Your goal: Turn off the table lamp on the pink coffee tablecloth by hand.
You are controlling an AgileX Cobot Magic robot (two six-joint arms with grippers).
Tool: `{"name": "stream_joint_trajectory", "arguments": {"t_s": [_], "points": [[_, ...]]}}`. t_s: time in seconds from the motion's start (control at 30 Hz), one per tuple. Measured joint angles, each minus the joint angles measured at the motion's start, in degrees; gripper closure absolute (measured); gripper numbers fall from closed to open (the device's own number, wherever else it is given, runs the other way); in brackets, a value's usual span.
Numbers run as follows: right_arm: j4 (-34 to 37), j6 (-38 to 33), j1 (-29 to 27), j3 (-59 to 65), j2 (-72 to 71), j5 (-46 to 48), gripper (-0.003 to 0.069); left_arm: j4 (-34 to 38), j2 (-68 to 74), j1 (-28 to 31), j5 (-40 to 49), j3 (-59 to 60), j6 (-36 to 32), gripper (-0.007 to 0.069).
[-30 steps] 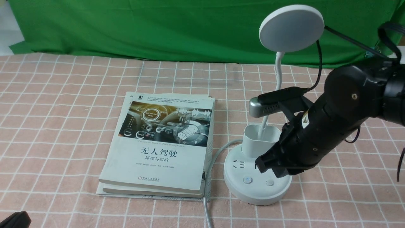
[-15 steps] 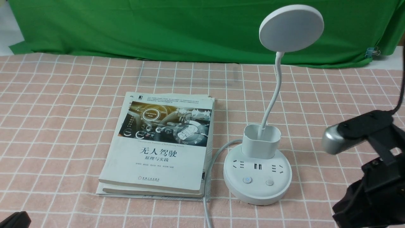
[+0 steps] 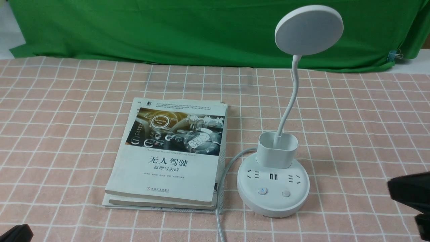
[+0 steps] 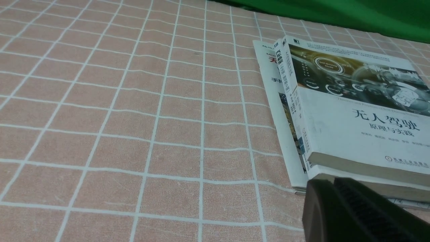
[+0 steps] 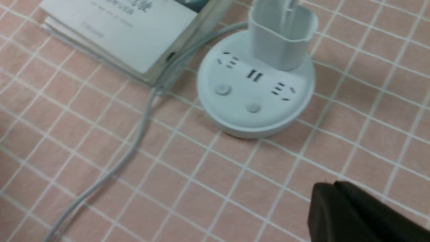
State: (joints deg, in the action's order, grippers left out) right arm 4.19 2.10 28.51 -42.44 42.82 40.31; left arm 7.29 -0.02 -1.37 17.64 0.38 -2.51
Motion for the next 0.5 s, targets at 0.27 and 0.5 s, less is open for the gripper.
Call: {"name": "stream_joint_trajectory", "arguments": {"t_s": [0.27, 0.5], "points": [[-1.55, -4.28, -17.46, 24.19, -21.53, -16.28, 0.0622, 0.00, 0.00, 0.00, 0.00, 0.00, 0.00, 0.0618], [-1.55, -4.93, -25.58, 36.66, -36.69, -20.94, 0.0622, 0.00, 0.00, 0.00, 0.00, 0.00, 0.00, 0.0618]]}}
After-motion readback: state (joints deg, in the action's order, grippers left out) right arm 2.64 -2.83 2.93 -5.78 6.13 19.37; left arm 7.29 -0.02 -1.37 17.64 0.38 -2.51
